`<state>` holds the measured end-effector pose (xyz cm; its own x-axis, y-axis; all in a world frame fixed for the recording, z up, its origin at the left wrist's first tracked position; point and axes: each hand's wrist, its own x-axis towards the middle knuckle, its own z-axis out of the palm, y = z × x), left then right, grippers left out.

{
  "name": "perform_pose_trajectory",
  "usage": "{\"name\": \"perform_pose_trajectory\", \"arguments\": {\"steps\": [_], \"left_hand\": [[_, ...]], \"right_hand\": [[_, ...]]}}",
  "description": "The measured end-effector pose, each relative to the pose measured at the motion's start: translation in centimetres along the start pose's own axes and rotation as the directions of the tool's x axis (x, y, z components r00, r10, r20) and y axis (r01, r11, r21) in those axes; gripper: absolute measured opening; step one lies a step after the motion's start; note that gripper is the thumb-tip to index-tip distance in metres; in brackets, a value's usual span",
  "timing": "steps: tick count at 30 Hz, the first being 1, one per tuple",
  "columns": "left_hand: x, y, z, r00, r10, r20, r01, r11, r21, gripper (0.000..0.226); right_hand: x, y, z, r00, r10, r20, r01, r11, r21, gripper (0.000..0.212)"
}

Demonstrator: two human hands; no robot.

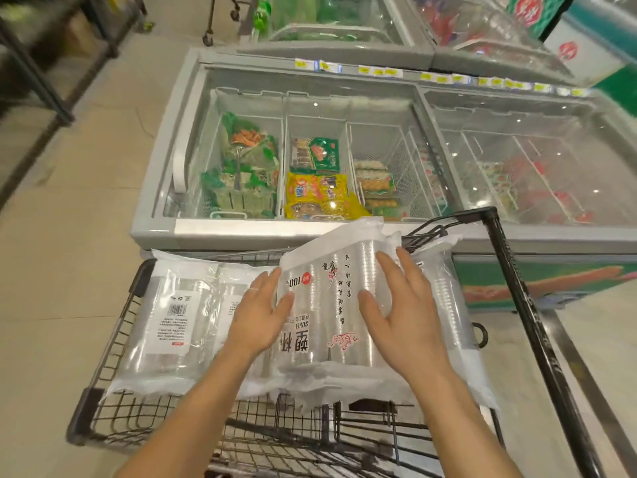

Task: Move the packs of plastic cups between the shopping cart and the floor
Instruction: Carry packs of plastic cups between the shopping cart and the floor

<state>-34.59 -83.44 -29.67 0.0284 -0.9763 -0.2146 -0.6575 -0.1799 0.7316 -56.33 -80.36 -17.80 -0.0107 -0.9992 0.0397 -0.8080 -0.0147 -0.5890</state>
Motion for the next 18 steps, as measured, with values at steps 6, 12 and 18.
{"name": "perform_pose_trajectory", "arguments": {"steps": [6, 12, 18], "left_hand": [[-2.9, 5.8, -9.0, 0.966, 0.139, -0.220, -0.092, 0.972, 0.215, 0.075], [-8.3, 9.6, -18.9, 0.873, 0.235, -0.427, -0.029, 0.900, 0.434, 0.073], [-13.9, 11.5, -27.2, 0.775, 0.291, -0.561, 0.087, 0.830, 0.551, 0.067]], "right_hand": [[1.3, -4.2, -3.6, 0.986, -0.152, -0.064, 0.150, 0.988, -0.036, 0.060], [2.3, -11.0, -6.2, 0.952, -0.299, -0.060, 0.294, 0.952, -0.080, 0.062], [1.4, -19.2, -8.7, 0.906, -0.421, -0.047, 0.415, 0.904, -0.106, 0.068]]}}
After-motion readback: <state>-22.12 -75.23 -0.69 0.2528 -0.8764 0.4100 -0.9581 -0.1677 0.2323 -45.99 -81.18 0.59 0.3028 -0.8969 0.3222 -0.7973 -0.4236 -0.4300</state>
